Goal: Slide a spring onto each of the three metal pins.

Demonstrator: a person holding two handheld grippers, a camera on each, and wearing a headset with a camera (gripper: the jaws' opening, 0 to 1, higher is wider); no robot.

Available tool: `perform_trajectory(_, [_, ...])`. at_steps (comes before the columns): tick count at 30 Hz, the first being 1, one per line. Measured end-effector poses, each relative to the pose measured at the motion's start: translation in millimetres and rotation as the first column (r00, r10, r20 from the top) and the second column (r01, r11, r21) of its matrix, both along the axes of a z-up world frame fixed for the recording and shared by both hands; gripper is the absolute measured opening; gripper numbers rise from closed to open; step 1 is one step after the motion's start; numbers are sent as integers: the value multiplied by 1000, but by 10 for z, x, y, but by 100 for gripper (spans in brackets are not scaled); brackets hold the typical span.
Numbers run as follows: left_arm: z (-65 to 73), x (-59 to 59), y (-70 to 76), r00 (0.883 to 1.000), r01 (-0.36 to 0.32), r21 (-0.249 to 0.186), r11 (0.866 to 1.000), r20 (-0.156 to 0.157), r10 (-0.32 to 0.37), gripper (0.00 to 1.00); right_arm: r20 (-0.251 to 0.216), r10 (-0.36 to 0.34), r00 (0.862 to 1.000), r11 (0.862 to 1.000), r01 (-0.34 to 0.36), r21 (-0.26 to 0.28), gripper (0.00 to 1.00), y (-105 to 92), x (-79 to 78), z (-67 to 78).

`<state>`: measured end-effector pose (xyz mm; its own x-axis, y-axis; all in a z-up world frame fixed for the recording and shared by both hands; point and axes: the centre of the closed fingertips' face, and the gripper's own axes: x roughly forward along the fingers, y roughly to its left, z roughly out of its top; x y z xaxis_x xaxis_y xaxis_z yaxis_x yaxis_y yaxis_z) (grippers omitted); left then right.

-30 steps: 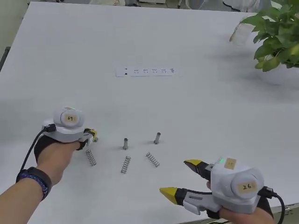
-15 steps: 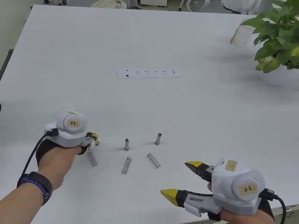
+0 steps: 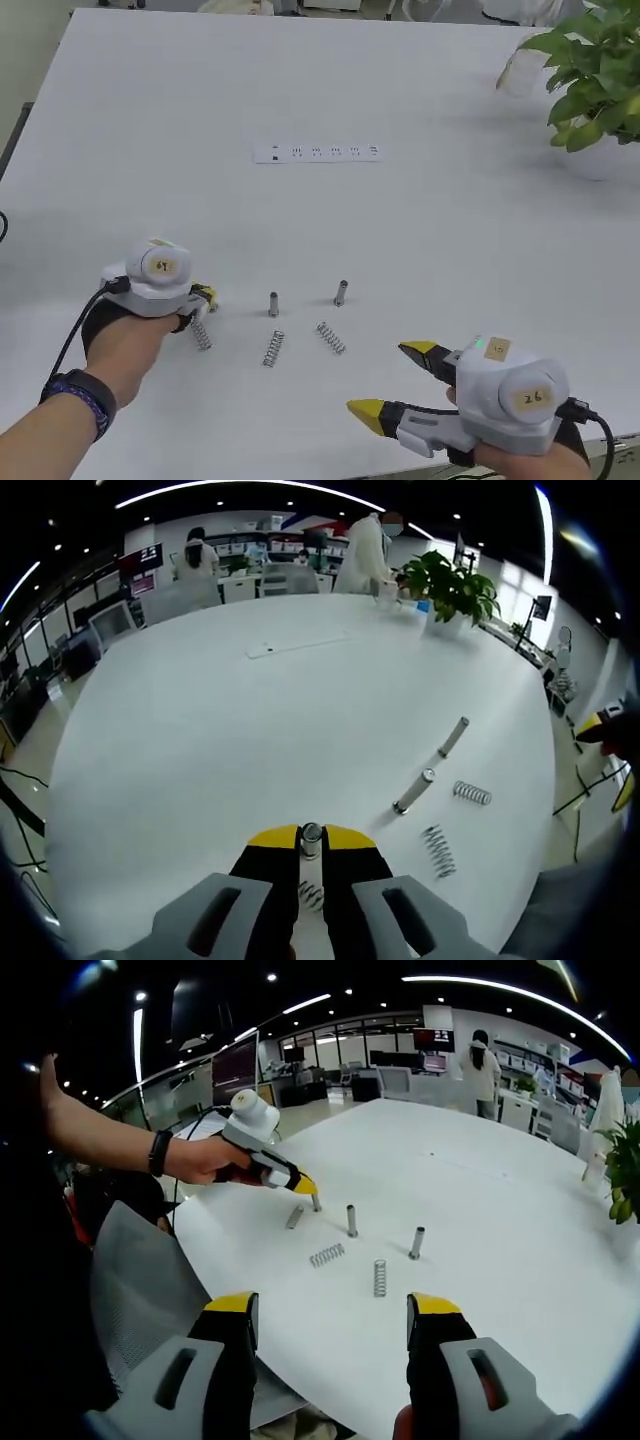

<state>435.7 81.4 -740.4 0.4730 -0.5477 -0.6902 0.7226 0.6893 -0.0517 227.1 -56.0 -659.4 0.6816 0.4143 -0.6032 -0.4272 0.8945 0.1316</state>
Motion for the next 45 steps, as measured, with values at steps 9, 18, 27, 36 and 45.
perform_trajectory(9, [7, -61, 0, 1000, 8, 6, 1000, -2, -8, 0, 3, 3, 1000, 1000, -3, 2, 58, 6, 8, 0])
perform_trajectory(18, [0, -91, 1, 1000, 22, 16, 1000, -1, -22, 0, 3, 8, 1000, 1000, -8, 3, 58, 20, 5, -10])
perform_trajectory(27, [-1, -123, -14, 1000, 31, 16, 999, -4, -31, 0, 2, 9, 1000, 1000, -9, 3, 58, 18, -3, -21])
perform_trajectory(36, [-1, -120, -28, 999, 34, 17, 999, 2, -34, 0, 3, 10, 1000, 1000, -10, 4, 58, 15, -4, -23])
perform_trajectory(45, [-3, -105, -32, 999, 35, 15, 999, 6, -35, 0, -1, 9, 1000, 1000, -9, -2, 58, -9, -10, -26])
